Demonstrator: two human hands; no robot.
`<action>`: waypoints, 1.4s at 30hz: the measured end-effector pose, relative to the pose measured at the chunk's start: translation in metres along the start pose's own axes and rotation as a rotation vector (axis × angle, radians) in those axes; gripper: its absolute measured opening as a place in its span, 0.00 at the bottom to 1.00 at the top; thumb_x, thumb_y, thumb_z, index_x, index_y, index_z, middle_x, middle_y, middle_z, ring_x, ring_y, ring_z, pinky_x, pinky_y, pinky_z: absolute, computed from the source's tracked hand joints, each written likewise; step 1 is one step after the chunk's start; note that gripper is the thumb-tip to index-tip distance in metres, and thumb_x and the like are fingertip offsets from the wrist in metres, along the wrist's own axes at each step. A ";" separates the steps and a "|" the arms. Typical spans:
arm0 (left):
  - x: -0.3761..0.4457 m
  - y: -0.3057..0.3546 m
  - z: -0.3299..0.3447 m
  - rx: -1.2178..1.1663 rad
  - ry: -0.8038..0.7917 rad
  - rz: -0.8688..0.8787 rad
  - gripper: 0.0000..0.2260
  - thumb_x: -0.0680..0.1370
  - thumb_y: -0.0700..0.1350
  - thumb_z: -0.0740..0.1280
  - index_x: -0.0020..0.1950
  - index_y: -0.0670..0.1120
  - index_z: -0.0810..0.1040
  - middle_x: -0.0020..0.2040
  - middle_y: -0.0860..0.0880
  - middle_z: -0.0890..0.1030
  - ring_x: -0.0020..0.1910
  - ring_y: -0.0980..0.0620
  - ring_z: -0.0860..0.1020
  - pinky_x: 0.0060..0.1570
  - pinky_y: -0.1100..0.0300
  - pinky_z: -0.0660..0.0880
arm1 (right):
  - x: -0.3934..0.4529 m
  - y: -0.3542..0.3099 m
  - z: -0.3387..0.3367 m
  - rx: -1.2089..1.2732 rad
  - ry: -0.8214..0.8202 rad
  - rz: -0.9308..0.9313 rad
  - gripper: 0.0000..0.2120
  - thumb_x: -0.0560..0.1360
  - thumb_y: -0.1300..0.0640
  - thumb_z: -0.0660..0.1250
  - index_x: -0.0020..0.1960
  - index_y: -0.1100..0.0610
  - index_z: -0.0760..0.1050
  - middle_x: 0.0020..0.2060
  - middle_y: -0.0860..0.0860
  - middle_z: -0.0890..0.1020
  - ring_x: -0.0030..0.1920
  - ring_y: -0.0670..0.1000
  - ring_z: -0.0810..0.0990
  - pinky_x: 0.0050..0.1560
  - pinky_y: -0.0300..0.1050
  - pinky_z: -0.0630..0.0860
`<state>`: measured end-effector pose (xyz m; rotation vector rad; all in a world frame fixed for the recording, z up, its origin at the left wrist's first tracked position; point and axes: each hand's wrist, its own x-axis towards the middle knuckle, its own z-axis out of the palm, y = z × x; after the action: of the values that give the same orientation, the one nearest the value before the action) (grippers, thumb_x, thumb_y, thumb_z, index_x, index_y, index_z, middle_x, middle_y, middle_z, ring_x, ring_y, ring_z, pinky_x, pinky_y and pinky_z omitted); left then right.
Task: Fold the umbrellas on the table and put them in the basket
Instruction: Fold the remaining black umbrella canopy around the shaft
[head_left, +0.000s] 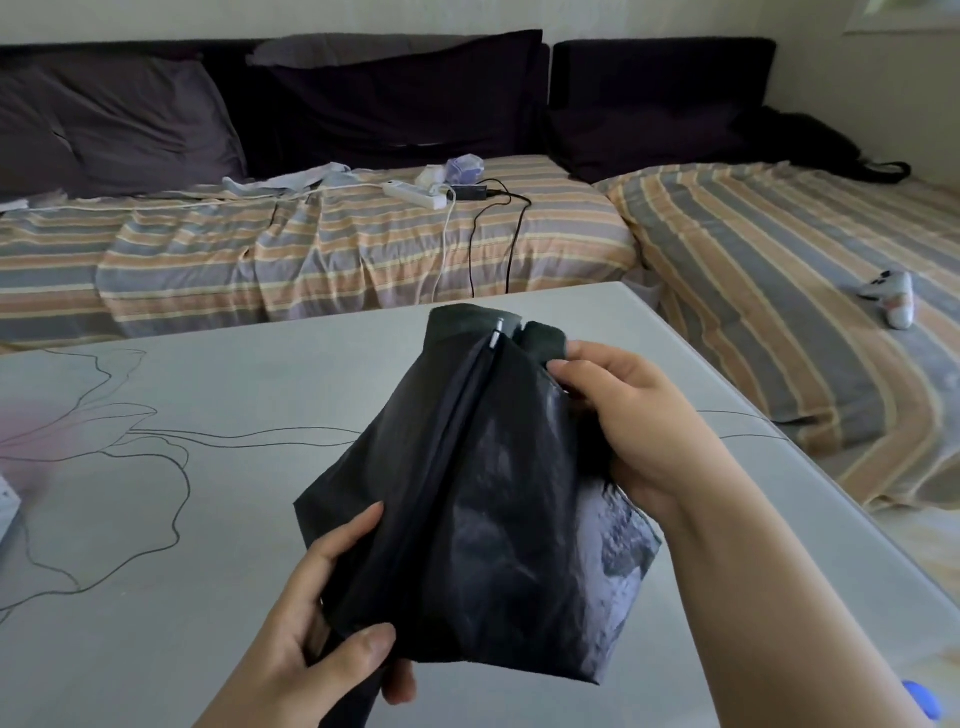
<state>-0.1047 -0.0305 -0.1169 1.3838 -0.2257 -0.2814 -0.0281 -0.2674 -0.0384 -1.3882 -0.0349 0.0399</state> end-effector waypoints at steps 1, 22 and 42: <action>0.000 -0.001 -0.001 0.011 -0.013 -0.007 0.30 0.56 0.57 0.81 0.56 0.64 0.77 0.36 0.29 0.78 0.33 0.36 0.78 0.39 0.61 0.76 | 0.000 -0.002 -0.001 0.046 -0.039 0.020 0.15 0.79 0.65 0.59 0.41 0.56 0.82 0.36 0.55 0.84 0.36 0.49 0.82 0.37 0.39 0.79; 0.021 -0.005 0.013 -0.156 0.513 0.100 0.23 0.75 0.29 0.60 0.60 0.54 0.72 0.28 0.40 0.75 0.21 0.46 0.71 0.22 0.59 0.71 | -0.024 0.041 0.027 -0.948 -0.041 -0.224 0.20 0.71 0.56 0.69 0.56 0.39 0.65 0.53 0.40 0.67 0.57 0.41 0.67 0.52 0.28 0.61; 0.022 0.010 0.002 -0.177 0.683 0.115 0.23 0.77 0.32 0.63 0.61 0.59 0.72 0.32 0.49 0.79 0.29 0.52 0.74 0.29 0.60 0.74 | -0.012 0.047 0.059 -0.926 0.417 -0.160 0.07 0.68 0.64 0.62 0.44 0.55 0.70 0.31 0.49 0.74 0.34 0.56 0.72 0.32 0.46 0.66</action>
<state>-0.0839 -0.0374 -0.1069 1.2130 0.2803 0.2674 -0.0434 -0.2012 -0.0735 -2.2867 0.2085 -0.4513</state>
